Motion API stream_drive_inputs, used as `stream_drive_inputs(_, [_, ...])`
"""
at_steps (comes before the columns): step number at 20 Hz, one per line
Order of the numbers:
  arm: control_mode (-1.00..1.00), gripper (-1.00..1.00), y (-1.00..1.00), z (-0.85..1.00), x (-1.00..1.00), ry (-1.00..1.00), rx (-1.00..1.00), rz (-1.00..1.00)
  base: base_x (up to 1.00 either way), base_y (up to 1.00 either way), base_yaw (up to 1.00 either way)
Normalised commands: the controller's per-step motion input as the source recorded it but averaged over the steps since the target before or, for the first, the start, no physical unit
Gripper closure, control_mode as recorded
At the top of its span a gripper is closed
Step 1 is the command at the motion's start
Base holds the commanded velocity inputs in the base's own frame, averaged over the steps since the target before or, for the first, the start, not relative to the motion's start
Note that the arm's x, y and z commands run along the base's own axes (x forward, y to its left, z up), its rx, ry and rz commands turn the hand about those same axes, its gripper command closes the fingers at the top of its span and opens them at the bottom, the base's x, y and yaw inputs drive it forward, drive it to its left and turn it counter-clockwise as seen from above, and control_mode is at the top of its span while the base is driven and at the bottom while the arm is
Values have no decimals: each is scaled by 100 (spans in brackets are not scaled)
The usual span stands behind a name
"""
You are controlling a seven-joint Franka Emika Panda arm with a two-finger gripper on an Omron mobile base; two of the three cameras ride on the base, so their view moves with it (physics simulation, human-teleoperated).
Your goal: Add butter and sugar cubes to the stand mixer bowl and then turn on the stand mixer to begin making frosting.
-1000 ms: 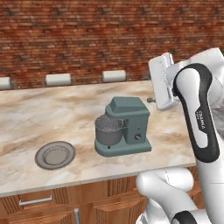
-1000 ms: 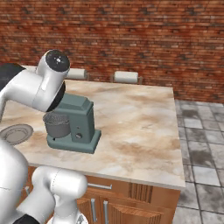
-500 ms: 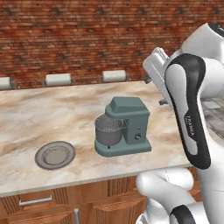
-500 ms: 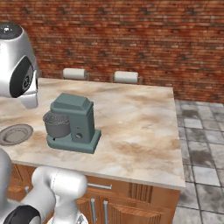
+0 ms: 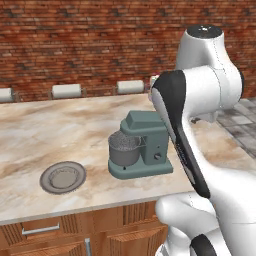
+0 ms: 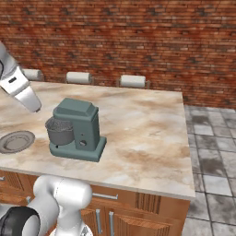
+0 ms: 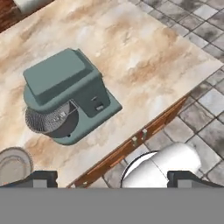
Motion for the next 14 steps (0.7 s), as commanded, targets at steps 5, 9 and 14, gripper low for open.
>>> stream_drive_inputs(5, [-100,-100,-18,-37,-23,19,-41,59,0,0,0])
stream_drive_inputs(9, [-100,-100,-12,-68,-37,1,-38,61,0,0,0])
stream_drive_inputs(14, [-100,-100,-13,-80,-8,-8,-24,51,0,0,0])
